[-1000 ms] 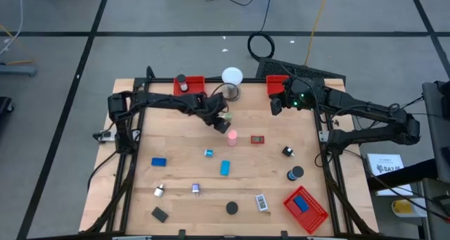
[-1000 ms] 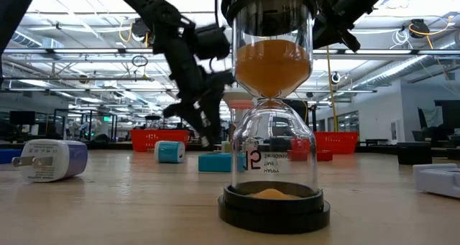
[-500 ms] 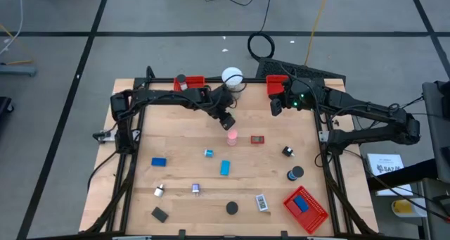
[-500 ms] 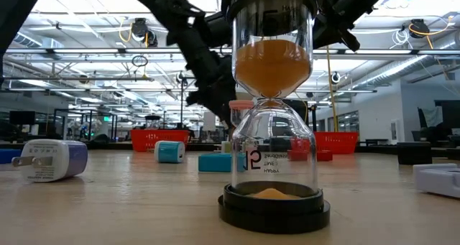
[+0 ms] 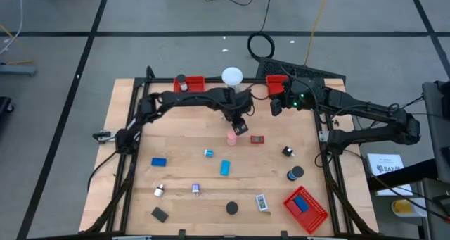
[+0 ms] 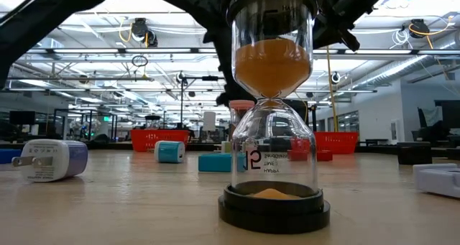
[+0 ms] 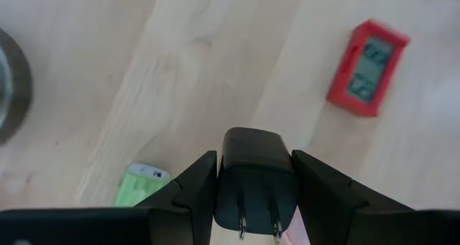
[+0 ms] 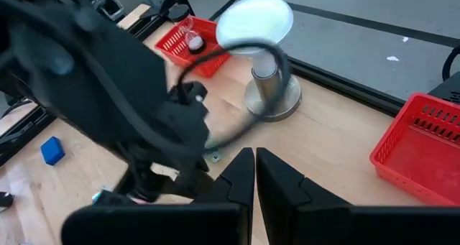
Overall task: Pick & Place Office items
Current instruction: Put the black charger adapter into the top right red bin
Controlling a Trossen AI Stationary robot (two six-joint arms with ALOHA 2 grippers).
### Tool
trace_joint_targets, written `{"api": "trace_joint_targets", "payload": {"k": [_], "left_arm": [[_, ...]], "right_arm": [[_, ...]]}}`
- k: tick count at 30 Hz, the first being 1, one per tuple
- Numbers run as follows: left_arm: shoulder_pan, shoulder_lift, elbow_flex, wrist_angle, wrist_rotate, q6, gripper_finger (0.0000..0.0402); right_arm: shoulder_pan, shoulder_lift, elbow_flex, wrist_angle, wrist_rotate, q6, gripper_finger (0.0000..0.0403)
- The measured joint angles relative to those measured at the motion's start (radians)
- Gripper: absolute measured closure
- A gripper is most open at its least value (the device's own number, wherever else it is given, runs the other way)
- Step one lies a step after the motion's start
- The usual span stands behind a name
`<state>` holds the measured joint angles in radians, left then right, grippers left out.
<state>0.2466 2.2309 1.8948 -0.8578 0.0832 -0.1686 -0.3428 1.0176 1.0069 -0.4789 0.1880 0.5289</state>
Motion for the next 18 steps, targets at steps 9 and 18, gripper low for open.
{"api": "trace_joint_targets", "payload": {"k": [9, 18], "left_arm": [[0.0, 0.05, 0.014, -0.001, -0.033, -0.017, 0.0245], [0.001, 0.051, 0.014, 0.023, -0.03, -0.043, 0.0218]], "right_arm": [[-0.001, 0.0, 0.0, 0.0, 0.009, -0.009, 0.0392], [-0.001, 0.0, 0.0, 0.003, 0.004, -0.014, 0.0392]]}}
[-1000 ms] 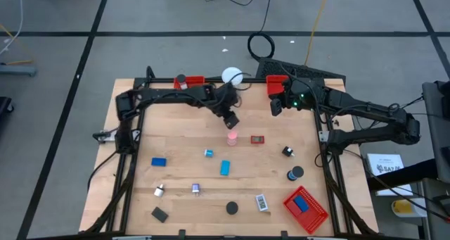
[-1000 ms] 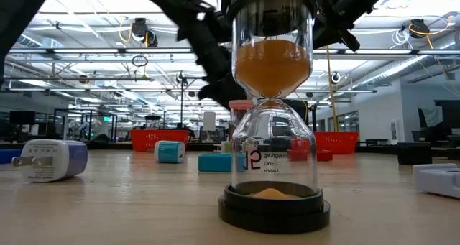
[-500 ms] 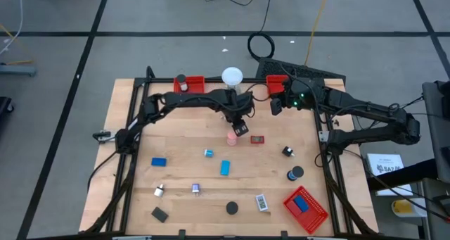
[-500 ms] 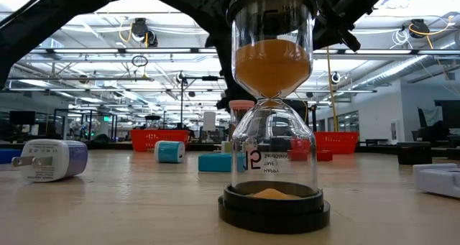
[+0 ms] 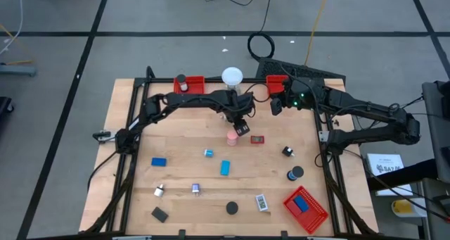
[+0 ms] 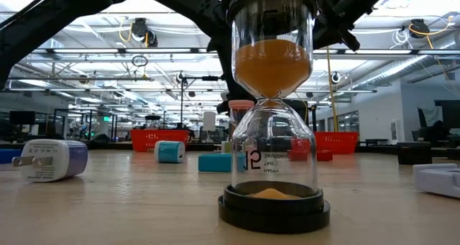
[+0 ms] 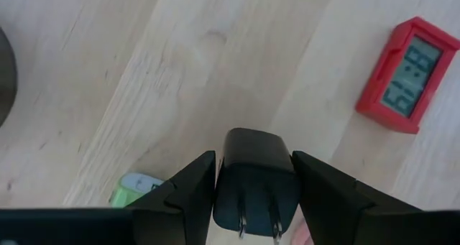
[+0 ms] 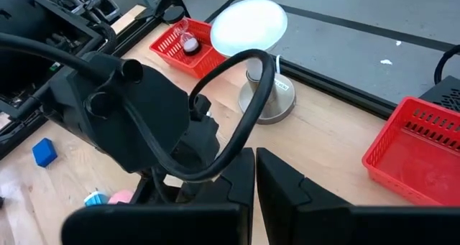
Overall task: Pick & Place Office items
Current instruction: Put the black charger adapter into the top right red bin
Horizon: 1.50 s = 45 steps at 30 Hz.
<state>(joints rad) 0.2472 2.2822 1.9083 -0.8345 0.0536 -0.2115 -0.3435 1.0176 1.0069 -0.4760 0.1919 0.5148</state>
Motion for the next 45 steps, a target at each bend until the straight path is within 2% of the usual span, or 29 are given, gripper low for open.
{"api": "trace_joint_targets", "payload": {"k": [5, 14, 21, 33, 45], "left_arm": [[0.001, 0.0, 0.0, 0.005, 0.003, -0.001, 0.0246], [0.021, 0.008, -0.001, 0.016, 0.019, -0.018, 0.0234], [0.036, 0.008, -0.001, 0.019, 0.058, -0.03, 0.0241], [0.026, 0.008, -0.001, 0.023, 0.043, -0.034, 0.022], [0.022, 0.008, -0.001, 0.023, 0.034, -0.033, 0.0165]], "right_arm": [[0.0, 0.0, 0.0, 0.0, -0.001, -0.002, 0.0392], [0.0, 0.0, 0.0, 0.0, -0.002, -0.004, 0.0392], [0.001, 0.0, 0.0, 0.001, -0.005, -0.007, 0.0392], [0.001, 0.0, 0.0, 0.022, -0.006, -0.007, 0.0392], [0.001, 0.0, 0.0, 0.023, -0.005, -0.011, 0.0392]]}}
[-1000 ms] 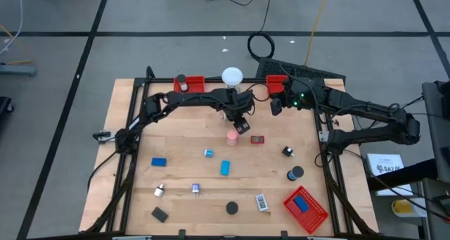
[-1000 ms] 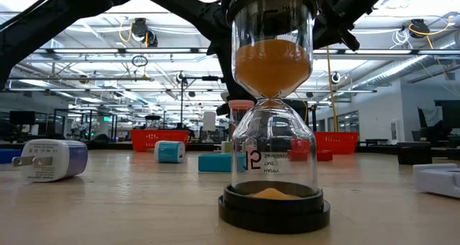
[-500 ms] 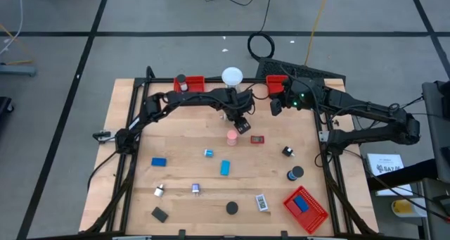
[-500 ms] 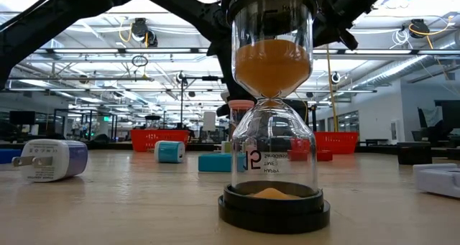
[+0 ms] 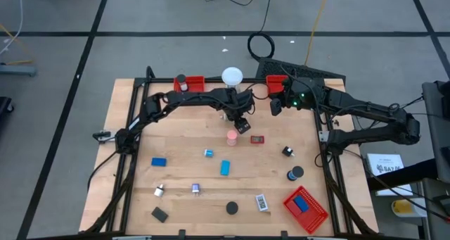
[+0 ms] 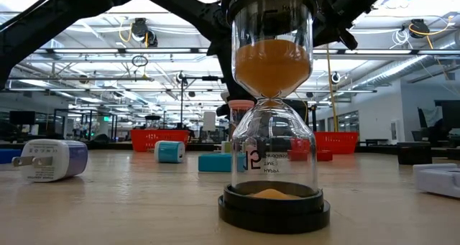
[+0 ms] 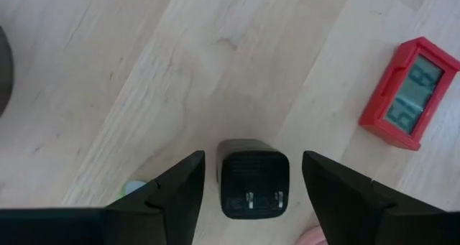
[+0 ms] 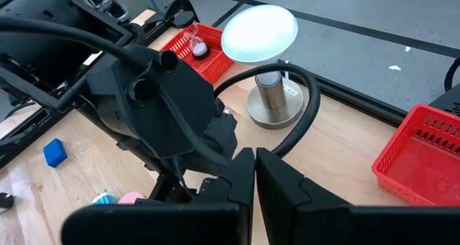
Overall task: Pick & Place Office items
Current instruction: Put the black charger adapter into the top right red bin
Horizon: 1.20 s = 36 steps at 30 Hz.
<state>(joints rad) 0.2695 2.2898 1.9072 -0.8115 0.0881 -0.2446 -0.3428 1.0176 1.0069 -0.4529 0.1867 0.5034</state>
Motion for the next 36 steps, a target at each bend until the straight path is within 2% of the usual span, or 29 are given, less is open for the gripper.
{"api": "trace_joint_targets", "payload": {"k": [3, 6, 11, 14, 16, 18, 22, 26, 29, 32, 36], "left_arm": [[0.002, -0.019, -0.002, -0.016, -0.019, 0.01, 0.0172], [0.006, -0.078, -0.002, -0.028, -0.048, 0.045, 0.02], [-0.009, -0.198, -0.004, -0.022, -0.07, 0.126, 0.0279], [-0.024, -0.282, -0.058, 0.05, -0.081, 0.142, 0.0338], [-0.026, -0.351, -0.141, 0.136, -0.073, 0.139, 0.0378], [-0.023, -0.427, -0.263, 0.236, -0.062, 0.116, 0.0393], [-0.02, -0.606, -0.549, 0.467, -0.058, 0.029, 0.0387], [-0.031, -0.792, -0.84, 0.728, -0.06, -0.04, 0.0399], [-0.042, -0.917, -1.03, 0.92, -0.062, -0.094, 0.0391], [-0.051, -1.024, -1.18, 1.053, -0.063, -0.126, 0.039], [-0.06, -1.133, -1.314, 1.151, -0.064, -0.131, 0.0399]], "right_arm": [[0.0, 0.0, 0.0, 0.0, 0.0, 0.0, 0.0392], [0.0, 0.0, 0.0, -0.001, 0.0, -0.004, 0.0392], [0.0, -0.001, 0.0, -0.022, -0.002, -0.004, 0.0392], [0.0, -0.001, 0.0, -0.055, -0.003, -0.006, 0.0392], [0.0, -0.001, 0.0, -0.072, -0.003, -0.016, 0.0392], [0.001, 0.0, 0.0, -0.08, -0.004, -0.02, 0.0392], [0.001, 0.0, 0.0, -0.083, -0.004, -0.035, 0.0392], [0.001, 0.011, 0.0, -0.081, -0.008, -0.045, 0.0392], [0.004, 0.042, 0.0, -0.074, -0.051, -0.047, 0.0392], [0.019, 0.099, 0.001, -0.037, -0.109, -0.05, 0.0392], [0.06, 0.201, 0.001, 0.01, -0.161, -0.087, 0.0382]]}}
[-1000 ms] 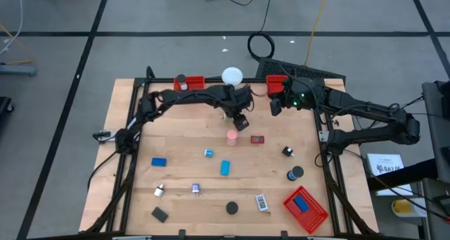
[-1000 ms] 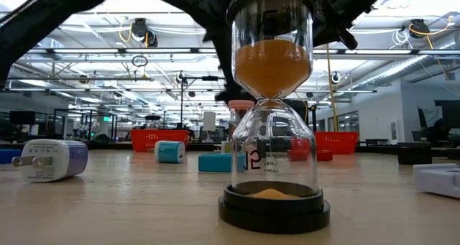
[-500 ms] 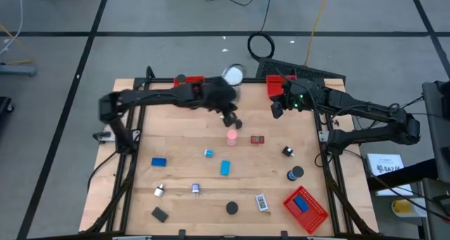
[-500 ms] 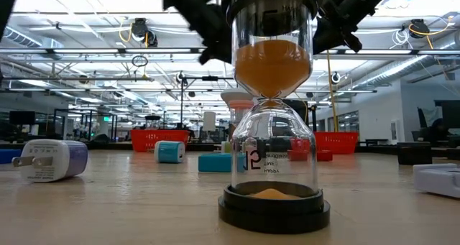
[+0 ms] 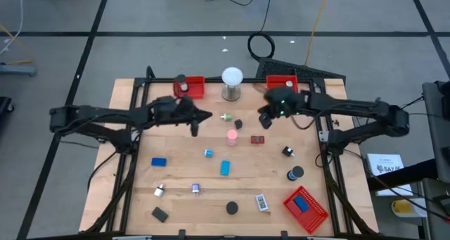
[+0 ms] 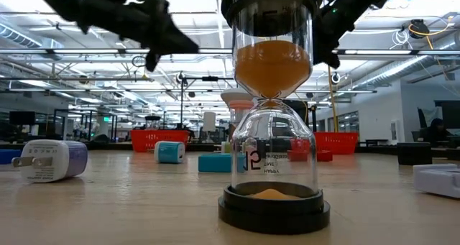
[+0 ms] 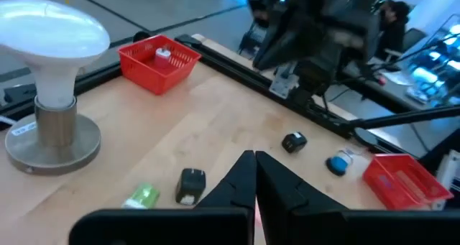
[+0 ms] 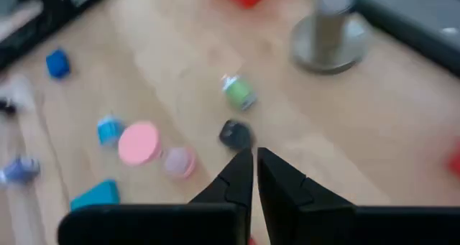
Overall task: Pick & Place Office items
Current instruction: Put the black charger adapter into the top right red bin
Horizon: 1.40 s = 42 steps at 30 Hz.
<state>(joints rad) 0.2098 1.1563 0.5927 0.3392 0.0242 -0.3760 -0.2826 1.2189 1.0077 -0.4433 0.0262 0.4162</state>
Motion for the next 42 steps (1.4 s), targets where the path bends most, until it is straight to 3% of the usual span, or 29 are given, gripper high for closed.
{"api": "trace_joint_targets", "payload": {"k": [8, 16, 22, 30, 42], "left_arm": [[0.0, -0.131, -0.105, 0.029, -0.015, 0.001, 0.0377], [0.0, -0.129, -0.105, 0.033, -0.018, 0.001, 0.039], [-0.001, -0.128, -0.105, 0.031, -0.018, -0.003, 0.0398], [-0.001, -0.128, -0.105, 0.031, -0.018, 0.014, 0.0375], [-0.001, -0.128, -0.104, 0.032, -0.019, 0.014, 0.0373]], "right_arm": [[0.039, 0.164, 0.0, 0.036, -0.132, -0.126, 0.0295], [0.035, 0.364, 0.089, 0.065, -0.132, -0.375, 0.0172], [0.012, 0.486, 0.206, 0.008, -0.128, -0.607, 0.0118], [-0.009, 0.57, 0.229, 0.016, -0.157, -0.849, 0.0117], [-0.009, 0.632, 0.229, 0.119, -0.159, -0.877, 0.0154]]}}
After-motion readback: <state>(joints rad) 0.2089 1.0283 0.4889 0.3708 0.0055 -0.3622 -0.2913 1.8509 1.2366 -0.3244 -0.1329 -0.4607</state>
